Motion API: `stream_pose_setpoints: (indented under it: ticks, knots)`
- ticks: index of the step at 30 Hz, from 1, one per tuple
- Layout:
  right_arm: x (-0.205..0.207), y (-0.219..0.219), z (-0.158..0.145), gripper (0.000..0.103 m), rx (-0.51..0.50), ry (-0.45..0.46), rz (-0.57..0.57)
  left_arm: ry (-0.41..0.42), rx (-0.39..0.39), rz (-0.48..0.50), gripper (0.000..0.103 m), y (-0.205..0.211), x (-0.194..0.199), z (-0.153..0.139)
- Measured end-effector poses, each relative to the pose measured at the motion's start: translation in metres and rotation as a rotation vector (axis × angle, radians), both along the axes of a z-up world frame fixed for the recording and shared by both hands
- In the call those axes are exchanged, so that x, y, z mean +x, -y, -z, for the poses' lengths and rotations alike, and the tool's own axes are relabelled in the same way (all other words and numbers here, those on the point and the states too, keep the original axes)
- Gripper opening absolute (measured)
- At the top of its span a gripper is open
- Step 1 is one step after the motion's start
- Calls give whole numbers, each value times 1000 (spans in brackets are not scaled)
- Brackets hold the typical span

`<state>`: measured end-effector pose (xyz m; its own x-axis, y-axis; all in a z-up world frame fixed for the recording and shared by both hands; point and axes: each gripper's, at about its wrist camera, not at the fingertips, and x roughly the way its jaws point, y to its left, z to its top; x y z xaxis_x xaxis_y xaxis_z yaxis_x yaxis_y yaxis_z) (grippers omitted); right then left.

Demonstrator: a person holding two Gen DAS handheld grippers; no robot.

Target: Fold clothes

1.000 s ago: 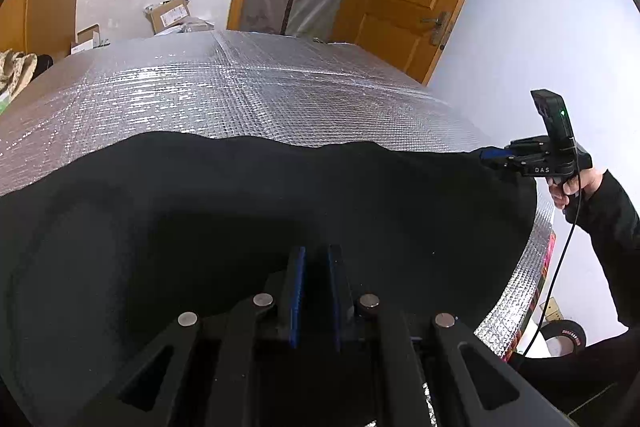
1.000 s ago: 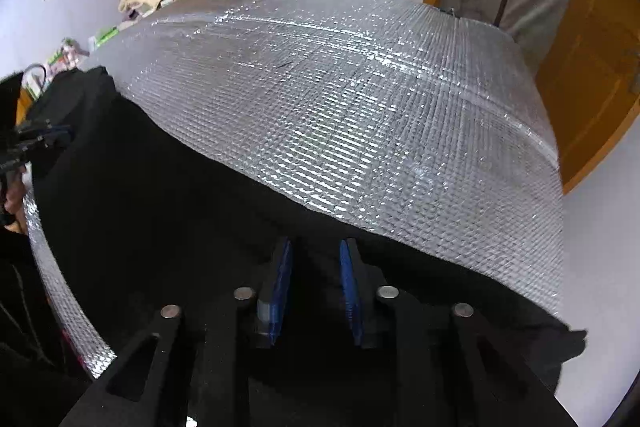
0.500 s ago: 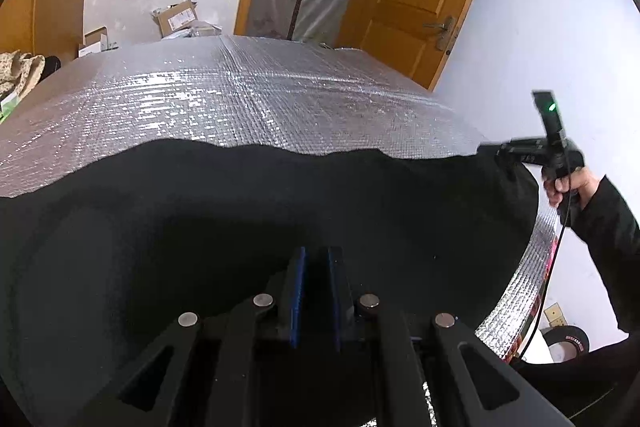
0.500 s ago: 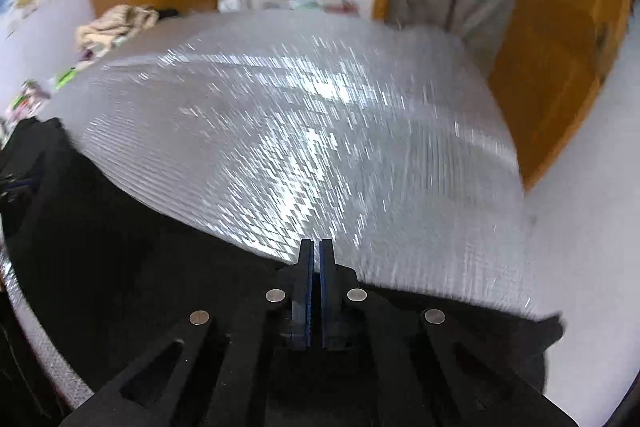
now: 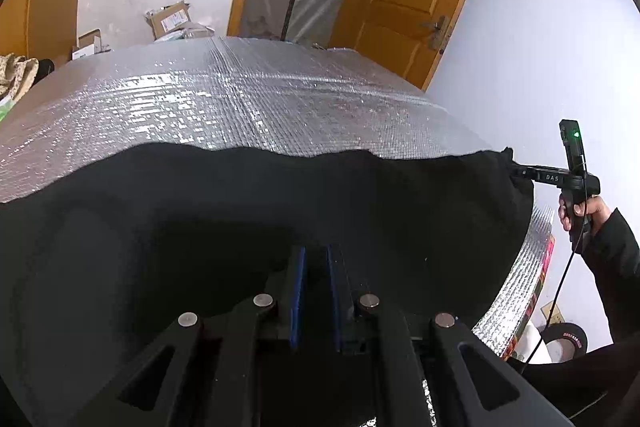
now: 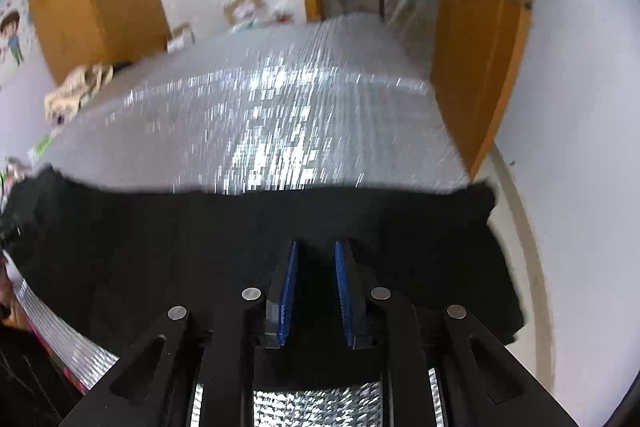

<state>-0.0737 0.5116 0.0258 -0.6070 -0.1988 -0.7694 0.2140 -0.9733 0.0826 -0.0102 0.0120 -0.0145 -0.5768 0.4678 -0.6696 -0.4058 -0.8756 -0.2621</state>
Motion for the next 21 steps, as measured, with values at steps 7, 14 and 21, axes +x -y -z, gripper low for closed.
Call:
stream_pose_setpoints:
  ticks: [7, 14, 21]
  knots:
    - [-39, -38, 4, 20, -35, -36, 240, 6, 4, 2, 11, 1, 0, 4]
    - [-21, -110, -9, 21, -168, -105, 514, 7, 9, -1, 11, 1, 1, 5]
    - [16, -99, -3, 22, -251, -111, 397, 0, -22, 2, 11, -3, 2, 0]
